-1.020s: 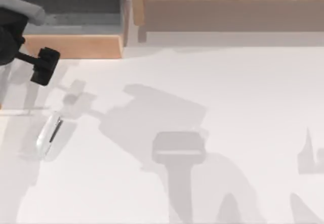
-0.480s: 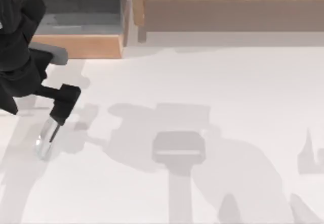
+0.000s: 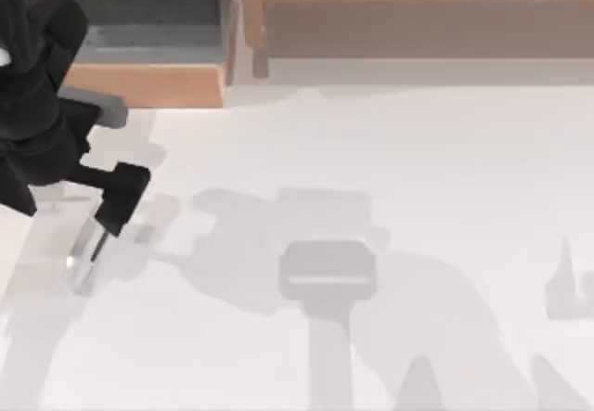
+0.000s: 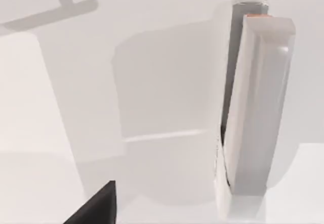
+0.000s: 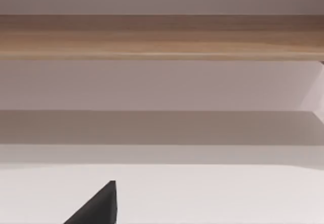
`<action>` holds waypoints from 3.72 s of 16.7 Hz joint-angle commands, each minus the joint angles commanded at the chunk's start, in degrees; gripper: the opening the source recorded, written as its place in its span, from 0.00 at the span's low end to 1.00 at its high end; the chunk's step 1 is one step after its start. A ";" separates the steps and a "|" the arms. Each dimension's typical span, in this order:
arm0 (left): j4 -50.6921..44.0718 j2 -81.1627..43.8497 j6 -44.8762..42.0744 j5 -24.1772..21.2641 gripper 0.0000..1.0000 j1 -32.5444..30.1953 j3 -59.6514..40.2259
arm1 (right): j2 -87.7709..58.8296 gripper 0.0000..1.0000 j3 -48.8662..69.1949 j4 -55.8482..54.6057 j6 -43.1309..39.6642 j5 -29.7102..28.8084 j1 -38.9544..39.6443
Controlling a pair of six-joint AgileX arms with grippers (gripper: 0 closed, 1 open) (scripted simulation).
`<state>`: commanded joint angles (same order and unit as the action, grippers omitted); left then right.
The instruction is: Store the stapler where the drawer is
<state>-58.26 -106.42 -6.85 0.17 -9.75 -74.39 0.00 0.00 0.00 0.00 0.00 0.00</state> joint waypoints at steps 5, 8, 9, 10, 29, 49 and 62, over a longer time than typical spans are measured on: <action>10.99 -4.18 -0.05 -0.02 1.00 -0.02 6.03 | 0.00 1.00 0.00 0.00 0.00 0.00 0.00; 12.72 -5.08 -0.06 -0.02 1.00 -0.02 7.32 | 0.00 1.00 0.00 0.00 0.00 0.00 0.00; 12.72 -5.08 -0.06 -0.02 1.00 -0.02 7.32 | 0.00 1.00 0.00 0.00 0.00 0.00 0.00; 12.72 -5.08 -0.06 -0.02 1.00 -0.02 7.32 | 0.00 1.00 0.00 0.00 0.00 0.00 0.00; 12.72 -5.08 -0.06 -0.02 0.00 -0.02 7.32 | 0.00 1.00 0.00 0.00 0.00 0.00 0.00; 3.21 -1.23 -4.74 -1.00 0.00 2.15 -5.03 | 0.00 1.00 0.00 0.00 0.00 0.00 0.00; -18.53 -24.70 -16.88 -1.30 0.00 23.46 -57.69 | 0.00 1.00 0.00 0.00 0.00 0.00 0.00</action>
<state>-76.79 -131.11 -23.72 -1.13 13.71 -132.08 0.00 0.00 0.00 0.00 0.00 0.00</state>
